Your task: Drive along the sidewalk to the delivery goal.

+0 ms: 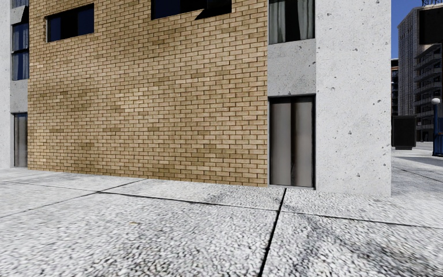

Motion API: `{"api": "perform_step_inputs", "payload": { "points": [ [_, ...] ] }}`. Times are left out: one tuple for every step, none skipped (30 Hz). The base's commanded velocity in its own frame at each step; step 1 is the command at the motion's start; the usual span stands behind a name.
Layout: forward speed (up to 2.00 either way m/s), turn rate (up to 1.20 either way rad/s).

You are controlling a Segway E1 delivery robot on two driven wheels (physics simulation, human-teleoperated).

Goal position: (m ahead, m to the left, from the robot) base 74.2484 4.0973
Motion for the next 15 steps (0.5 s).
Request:
{"api": "perform_step_inputs", "payload": {
  "points": [
    [0.0, 0.0],
    [0.0, 0.0],
    [0.0, 0.0],
    [0.0, 0.0],
    [0.0, 0.0],
    [0.0, 0.0],
    [0.0, 0.0],
    [0.0, 0.0],
    [0.0, 0.0],
    [0.0, 0.0],
    [0.0, 0.0],
    [0.0, 0.0],
    [0.0, 0.0],
    [0.0, 0.0],
    [0.0, 0.0]
  ]
}}
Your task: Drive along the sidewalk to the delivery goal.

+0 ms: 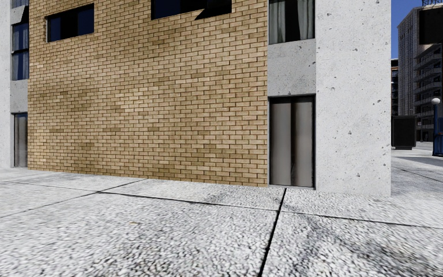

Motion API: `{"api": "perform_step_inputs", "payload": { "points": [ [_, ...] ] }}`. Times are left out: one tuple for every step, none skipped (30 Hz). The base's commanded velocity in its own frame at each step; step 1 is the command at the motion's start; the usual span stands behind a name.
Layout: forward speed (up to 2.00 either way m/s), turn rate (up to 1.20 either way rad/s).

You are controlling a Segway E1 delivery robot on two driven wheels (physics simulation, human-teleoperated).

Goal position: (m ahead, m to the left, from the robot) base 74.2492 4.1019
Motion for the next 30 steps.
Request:
{"api": "perform_step_inputs", "payload": {
  "points": [
    [0.0, 0.0],
    [0.0, 0.0],
    [0.0, 0.0],
    [0.0, 0.0],
    [0.0, 0.0],
    [0.0, 0.0],
    [0.0, 0.0],
    [0.0, 0.0],
    [0.0, 0.0],
    [0.0, 0.0],
    [0.0, 0.0],
    [0.0, 0.0],
    [0.0, 0.0],
    [0.0, 0.0],
    [0.0, 0.0],
    [0.0, -0.15],
    [0.0, -0.23],
    [0.0, 0.0],
    [0.0, 0.0],
    [0.0, 0.0],
    [0.0, 0.0],
    [0.0, 0.0],
    [0.0, 0.0],
    [0.0, 0.0],
    [0.05, 0.0],
    [0.15, 0.0],
    [0.24, 0.0],
    [0.28, 0.0],
    [0.29, 0.0],
    [0.29, 0.0]
  ]
}}
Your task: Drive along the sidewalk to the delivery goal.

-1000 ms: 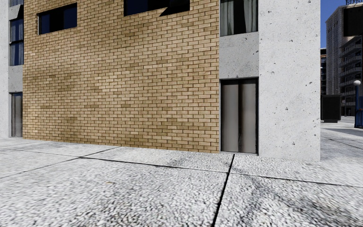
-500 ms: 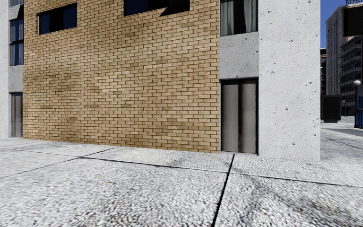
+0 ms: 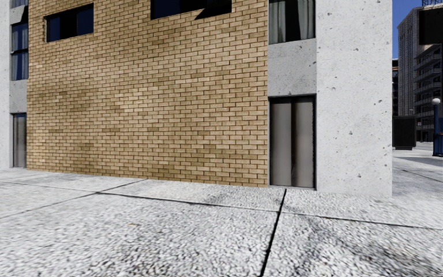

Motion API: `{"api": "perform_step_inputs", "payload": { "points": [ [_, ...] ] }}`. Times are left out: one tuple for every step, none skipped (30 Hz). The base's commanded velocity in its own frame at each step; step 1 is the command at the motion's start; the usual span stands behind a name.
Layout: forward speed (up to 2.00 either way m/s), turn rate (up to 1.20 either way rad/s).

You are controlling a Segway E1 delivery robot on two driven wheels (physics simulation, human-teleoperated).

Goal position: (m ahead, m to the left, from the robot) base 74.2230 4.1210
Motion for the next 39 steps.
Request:
{"api": "perform_step_inputs", "payload": {
  "points": [
    [0.3, 0.0],
    [0.31, 0.0],
    [0.33, 0.0],
    [0.41, 0.0],
    [0.45, 0.0],
    [0.45, 0.0],
    [0.46, 0.0],
    [0.46, 0.0],
    [0.61, 0.0],
    [0.69, 0.0],
    [0.7, 0.0],
    [0.7, 0.09],
    [0.7, 0.37],
    [0.7, 0.5],
    [0.7, 0.5],
    [0.69, 0.54],
    [0.69, 0.55],
    [0.69, 0.55],
    [0.69, 0.56],
    [0.69, 0.6],
    [0.69, 0.63],
    [0.69, 0.68],
    [0.69, 0.69],
    [0.69, 0.69],
    [0.69, 0.7],
    [0.69, 0.7],
    [0.69, 0.7],
    [0.69, 0.7],
    [0.69, 0.7],
    [0.69, 0.7],
    [0.69, 0.7],
    [0.72, 0.7],
    [0.75, 0.7],
    [0.77, 0.7],
    [0.83, 0.7],
    [0.87, 0.7],
    [0.97, 0.7],
    [1.03, 0.69],
    [1.06, 0.68]
  ]
}}
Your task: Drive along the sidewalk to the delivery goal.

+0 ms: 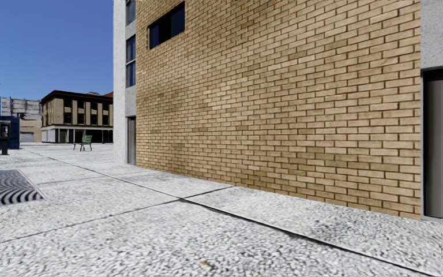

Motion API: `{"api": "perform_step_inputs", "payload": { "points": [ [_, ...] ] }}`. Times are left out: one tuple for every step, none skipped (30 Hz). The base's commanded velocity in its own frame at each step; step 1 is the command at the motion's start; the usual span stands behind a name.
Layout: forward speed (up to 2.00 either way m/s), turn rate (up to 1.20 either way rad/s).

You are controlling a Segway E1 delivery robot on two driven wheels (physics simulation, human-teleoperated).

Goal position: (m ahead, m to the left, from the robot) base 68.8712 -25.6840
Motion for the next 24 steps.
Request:
{"api": "perform_step_inputs", "payload": {
  "points": [
    [1.08, 0.68],
    [1.09, 0.68],
    [1.09, 0.68],
    [1.09, 0.68],
    [1.13, 0.67],
    [1.22, 0.67],
    [1.31, 0.66],
    [1.36, 0.64],
    [1.42, 0.63],
    [1.45, 0.62],
    [1.48, 0.6],
    [1.53, 0.6],
    [1.55, 0.6],
    [1.6, 0.59],
    [1.66, 0.59],
    [1.7, 0.59],
    [1.74, 0.59],
    [1.76, 0.59],
    [1.78, 0.59],
    [1.78, 0.59],
    [1.8, 0.59],
    [1.88, 0.59],
    [1.94, 0.59],
    [2.0, 0.59]
  ]
}}
